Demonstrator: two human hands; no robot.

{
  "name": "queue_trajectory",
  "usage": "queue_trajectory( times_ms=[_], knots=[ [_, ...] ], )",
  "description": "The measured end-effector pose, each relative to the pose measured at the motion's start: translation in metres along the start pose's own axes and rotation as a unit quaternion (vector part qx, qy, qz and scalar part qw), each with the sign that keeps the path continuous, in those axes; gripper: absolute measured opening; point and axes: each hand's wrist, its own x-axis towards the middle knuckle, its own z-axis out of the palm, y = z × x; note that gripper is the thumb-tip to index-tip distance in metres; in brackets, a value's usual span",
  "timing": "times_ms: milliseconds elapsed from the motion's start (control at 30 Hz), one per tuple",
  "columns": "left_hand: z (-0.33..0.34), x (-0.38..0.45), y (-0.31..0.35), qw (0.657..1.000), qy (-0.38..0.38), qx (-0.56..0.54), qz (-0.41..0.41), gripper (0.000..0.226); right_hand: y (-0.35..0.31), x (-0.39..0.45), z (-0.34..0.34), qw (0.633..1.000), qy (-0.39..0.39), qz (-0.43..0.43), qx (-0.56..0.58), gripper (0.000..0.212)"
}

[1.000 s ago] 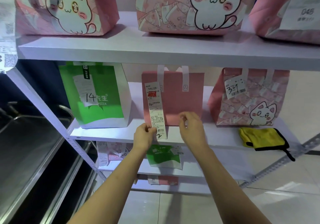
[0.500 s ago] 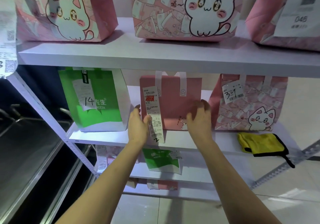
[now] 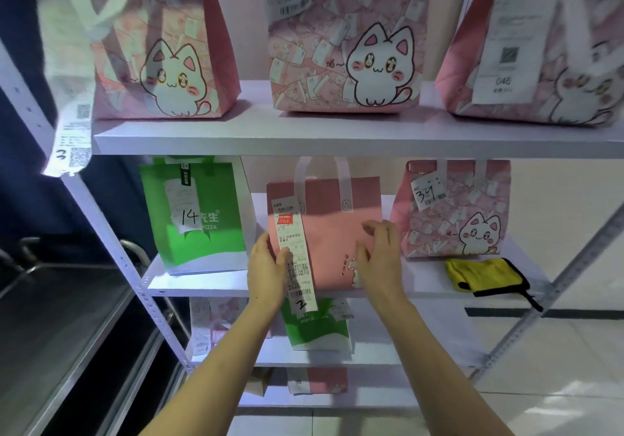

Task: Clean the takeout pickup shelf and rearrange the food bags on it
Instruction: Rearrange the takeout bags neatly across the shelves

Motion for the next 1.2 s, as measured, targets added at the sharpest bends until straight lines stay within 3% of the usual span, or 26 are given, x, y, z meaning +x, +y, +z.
queue_trajectory(
  times_ms=[267, 633, 833, 1200],
  knots=[
    [-0.075, -0.059, 0.003, 1.0, -0.01, -0.004, 0.027, 0.029, -0.061, -0.081, -0.022, 0.999, 0.031, -0.006, -0.007, 0.028],
    [-0.157, -0.113, 0.062, 0.99, -0.006, -0.071, 0.121, 0.025, -0.149, -0.132, -0.085, 0.984, 0.168, -0.055, -0.01, 0.038],
    [-0.165, -0.113, 0.103, 0.98, -0.002, -0.063, 0.187, 0.027, -0.167, -0.115, -0.123, 0.969, 0.23, -0.083, -0.031, 0.048],
    [-0.139, -0.098, 0.169, 0.981, 0.005, -0.085, 0.175, 0.025, -0.174, -0.062, -0.176, 0.959, 0.264, -0.062, 0.081, 0.03]
  ],
)
